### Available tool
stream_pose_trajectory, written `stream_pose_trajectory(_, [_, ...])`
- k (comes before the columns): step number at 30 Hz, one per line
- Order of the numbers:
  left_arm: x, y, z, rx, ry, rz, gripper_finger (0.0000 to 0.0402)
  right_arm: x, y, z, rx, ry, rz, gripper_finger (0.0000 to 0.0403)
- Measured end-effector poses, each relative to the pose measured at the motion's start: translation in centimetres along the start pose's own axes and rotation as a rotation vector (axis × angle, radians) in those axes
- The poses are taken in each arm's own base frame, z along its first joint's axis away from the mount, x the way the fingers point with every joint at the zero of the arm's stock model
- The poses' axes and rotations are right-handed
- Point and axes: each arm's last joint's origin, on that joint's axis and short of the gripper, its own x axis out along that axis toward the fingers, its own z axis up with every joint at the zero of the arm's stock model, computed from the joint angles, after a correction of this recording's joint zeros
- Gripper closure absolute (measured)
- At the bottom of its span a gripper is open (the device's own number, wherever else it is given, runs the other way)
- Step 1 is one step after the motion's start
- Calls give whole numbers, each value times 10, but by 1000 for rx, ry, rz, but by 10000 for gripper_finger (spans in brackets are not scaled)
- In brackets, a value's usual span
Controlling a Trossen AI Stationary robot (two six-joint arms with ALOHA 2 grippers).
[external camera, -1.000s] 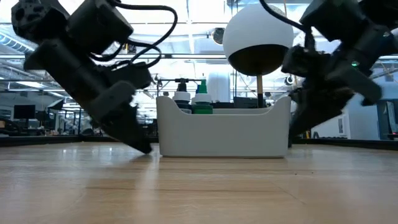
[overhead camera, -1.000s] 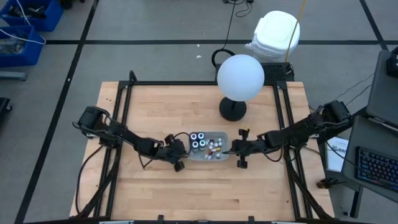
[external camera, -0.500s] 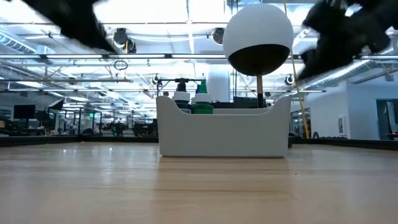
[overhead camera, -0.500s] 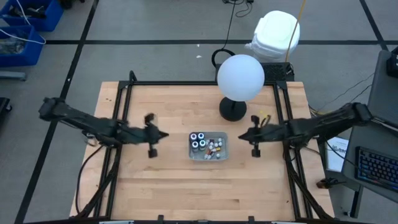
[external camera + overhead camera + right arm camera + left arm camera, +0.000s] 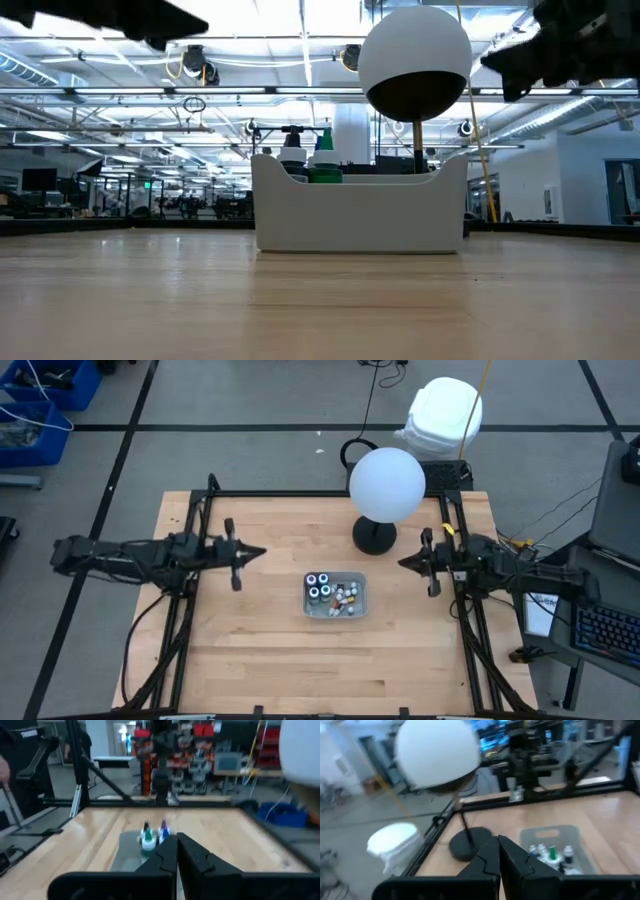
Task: Pick & Place food coloring
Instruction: Return to Home Position
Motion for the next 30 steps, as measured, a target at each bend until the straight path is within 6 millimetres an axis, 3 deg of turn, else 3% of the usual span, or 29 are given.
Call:
stream_pose_trajectory(5, [-14,4,-21,-17,4,11,399,-5,-1,-5,56,5,147,403])
stream_pose_trajectory(11, [-42,1,-27,6,-150,-52,400,-14,-2,-10,45,5,27,403])
stream_pose_trajectory(17, [-58,-2,-41,29,-215,-43,400,-21,1,-10,62,-50,30,403])
stream_pose_trajectory(23, [-58,-11,-73,99,-201,-22,401,-21,1,-37,78,-46,29,403])
stream_pose_trajectory(30, [-55,-12,-98,95,-153,11,401,-20,-2,-40,35,-62,-49,403])
